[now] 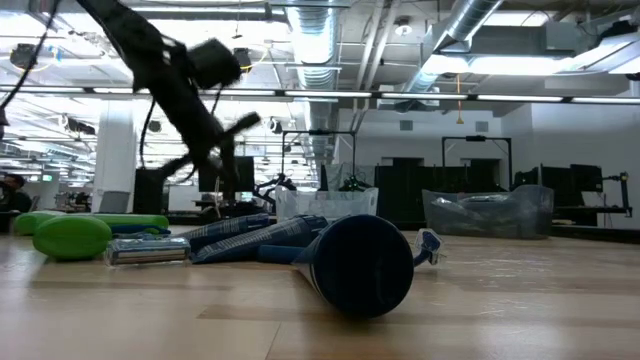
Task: Pick & Place Travel size toiletries
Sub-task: Put the blue razor into the bottom black bin
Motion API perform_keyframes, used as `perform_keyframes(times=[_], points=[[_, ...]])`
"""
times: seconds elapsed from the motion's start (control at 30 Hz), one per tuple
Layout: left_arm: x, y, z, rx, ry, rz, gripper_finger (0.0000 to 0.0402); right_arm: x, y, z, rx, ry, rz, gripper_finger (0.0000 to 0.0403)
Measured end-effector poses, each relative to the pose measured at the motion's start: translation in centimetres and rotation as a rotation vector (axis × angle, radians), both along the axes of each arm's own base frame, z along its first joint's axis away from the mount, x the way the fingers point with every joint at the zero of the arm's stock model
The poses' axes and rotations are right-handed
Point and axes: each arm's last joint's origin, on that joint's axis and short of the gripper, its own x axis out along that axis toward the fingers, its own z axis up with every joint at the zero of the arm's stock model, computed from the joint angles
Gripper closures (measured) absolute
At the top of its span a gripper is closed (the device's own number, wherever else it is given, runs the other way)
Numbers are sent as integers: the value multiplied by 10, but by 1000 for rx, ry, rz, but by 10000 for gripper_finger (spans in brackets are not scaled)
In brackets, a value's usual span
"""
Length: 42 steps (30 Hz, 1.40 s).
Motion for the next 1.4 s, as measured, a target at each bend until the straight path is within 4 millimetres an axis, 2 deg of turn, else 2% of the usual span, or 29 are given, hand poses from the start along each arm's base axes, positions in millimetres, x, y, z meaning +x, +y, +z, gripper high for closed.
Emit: perform_keyframes(times=[0.17,0.3,0.47,0.57,0.7,0.9,1.1,1.2,1.3,1.4], points=[[-4,-12,27,225,18,-180,378,-5,4,4,7,-14,3,403],[-4,-19,34,374,89,-416,321,-13,7,11,15,-40,3,403],[0,-23,31,521,205,-631,212,-31,12,27,16,-101,6,403],[2,-19,21,550,309,-653,149,-46,13,38,22,-142,-1,403],[6,-12,2,496,363,-684,109,-64,14,50,22,-194,-6,403],[19,-7,-30,472,445,-735,116,-78,16,58,57,-232,-32,403],[20,3,-56,426,525,-722,135,-78,16,57,82,-224,-50,403],[21,8,-61,402,511,-723,146,-75,19,54,92,-207,-43,403],[22,8,-65,390,504,-739,174,-75,25,53,95,-196,-20,403],[23,9,-66,392,504,-738,228,-75,30,54,97,-203,0,403]])
